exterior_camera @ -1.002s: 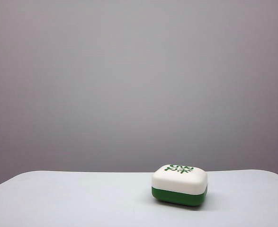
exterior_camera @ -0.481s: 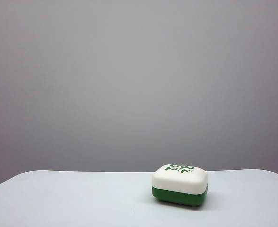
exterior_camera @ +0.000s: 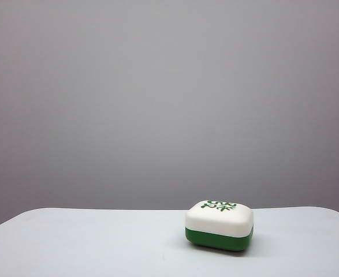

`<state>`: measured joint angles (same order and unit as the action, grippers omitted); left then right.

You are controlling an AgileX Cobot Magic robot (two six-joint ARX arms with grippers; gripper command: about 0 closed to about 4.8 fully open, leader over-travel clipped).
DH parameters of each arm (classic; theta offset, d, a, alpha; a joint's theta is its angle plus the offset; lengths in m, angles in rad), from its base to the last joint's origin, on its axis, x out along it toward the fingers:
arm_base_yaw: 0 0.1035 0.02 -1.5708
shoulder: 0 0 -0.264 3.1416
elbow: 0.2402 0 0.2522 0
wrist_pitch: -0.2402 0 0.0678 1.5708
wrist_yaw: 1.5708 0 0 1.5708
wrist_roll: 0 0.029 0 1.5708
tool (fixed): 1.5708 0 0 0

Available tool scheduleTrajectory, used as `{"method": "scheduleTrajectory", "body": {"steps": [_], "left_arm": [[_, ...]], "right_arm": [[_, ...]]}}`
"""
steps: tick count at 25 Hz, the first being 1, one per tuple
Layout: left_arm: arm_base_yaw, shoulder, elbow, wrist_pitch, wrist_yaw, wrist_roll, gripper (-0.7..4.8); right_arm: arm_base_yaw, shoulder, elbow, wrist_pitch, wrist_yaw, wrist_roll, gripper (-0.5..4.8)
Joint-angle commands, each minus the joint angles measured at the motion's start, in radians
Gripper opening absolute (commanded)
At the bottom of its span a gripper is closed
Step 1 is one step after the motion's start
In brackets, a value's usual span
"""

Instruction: Pick up the foam mahjong on the table and turn it over.

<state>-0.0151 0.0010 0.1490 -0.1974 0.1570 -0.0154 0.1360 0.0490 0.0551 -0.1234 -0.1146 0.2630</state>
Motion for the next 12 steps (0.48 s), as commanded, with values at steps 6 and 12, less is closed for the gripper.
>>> {"method": "scheduleTrajectory", "body": {"steps": [6,12], "left_arm": [[0.001,0.0,-0.077,0.019,0.094,0.0,0.27],[0.001,0.002,-0.134,0.011,0.081,0.003,0.16]], "right_arm": [[0.001,-0.003,-0.054,-0.027,0.008,-0.071,-0.06],[0.002,-0.002,-0.054,-0.048,0.022,-0.085,-0.06]]}}
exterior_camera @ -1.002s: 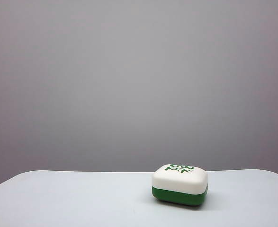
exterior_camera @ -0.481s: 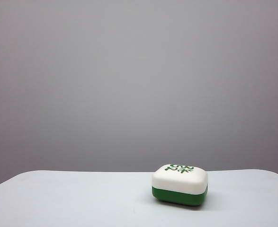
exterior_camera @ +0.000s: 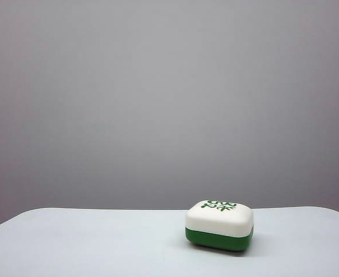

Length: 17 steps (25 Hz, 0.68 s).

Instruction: Pick up the foam mahjong on the table and turn it over.

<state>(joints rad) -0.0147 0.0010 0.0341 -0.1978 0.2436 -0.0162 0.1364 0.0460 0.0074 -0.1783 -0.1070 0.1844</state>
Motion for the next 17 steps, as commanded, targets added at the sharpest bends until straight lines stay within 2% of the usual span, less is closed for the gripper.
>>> {"method": "scheduleTrajectory", "body": {"steps": [1,5,17], "left_arm": [[0.001,0.002,-0.02,0.013,-0.014,0.005,0.16],[0.001,0.002,-0.02,0.008,-0.087,-0.006,0.17],[0.001,0.001,-0.02,0.009,-0.086,-0.022,0.21]], "right_arm": [[0.001,0.002,-0.006,0.005,0.028,-0.006,-0.06],[0.001,0.002,-0.006,0.001,0.064,-0.005,-0.06],[0.002,0.0,-0.006,0.002,0.061,-0.005,-0.05]]}}
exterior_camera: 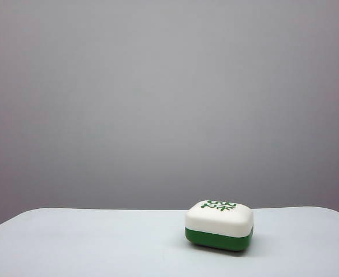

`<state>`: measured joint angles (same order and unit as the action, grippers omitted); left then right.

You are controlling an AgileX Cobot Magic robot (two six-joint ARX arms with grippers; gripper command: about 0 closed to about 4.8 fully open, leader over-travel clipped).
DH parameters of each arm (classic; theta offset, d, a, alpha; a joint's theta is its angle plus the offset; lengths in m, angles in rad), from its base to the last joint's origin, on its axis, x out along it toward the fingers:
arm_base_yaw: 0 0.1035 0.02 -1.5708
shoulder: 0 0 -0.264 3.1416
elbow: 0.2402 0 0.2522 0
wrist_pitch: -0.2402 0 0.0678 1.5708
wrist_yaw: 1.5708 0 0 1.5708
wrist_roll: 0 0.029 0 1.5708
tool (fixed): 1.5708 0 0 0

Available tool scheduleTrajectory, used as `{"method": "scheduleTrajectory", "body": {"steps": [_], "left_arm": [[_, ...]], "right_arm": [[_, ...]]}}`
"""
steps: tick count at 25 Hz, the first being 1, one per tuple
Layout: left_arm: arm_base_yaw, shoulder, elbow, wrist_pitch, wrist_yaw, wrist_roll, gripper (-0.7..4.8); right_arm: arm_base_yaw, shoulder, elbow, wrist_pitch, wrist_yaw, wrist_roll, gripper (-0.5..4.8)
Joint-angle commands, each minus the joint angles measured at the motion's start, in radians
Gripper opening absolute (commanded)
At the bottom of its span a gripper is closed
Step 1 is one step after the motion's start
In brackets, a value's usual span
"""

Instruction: Pick up the foam mahjong on the table and turn it over.

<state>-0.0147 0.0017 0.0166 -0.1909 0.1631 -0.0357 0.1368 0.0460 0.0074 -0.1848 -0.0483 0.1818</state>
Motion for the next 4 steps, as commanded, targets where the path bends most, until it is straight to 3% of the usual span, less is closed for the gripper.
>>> {"method": "scheduleTrajectory", "body": {"steps": [1,4], "left_arm": [[0.001,0.0,-0.003,0.002,-0.006,-0.002,0.21],[0.001,0.0,-0.003,0.002,-0.006,-0.002,0.21]], "right_arm": [[0.002,0.0,-0.006,0.009,0.002,-0.002,-0.06],[0.002,0.0,-0.006,0.009,0.002,-0.003,-0.05]]}}
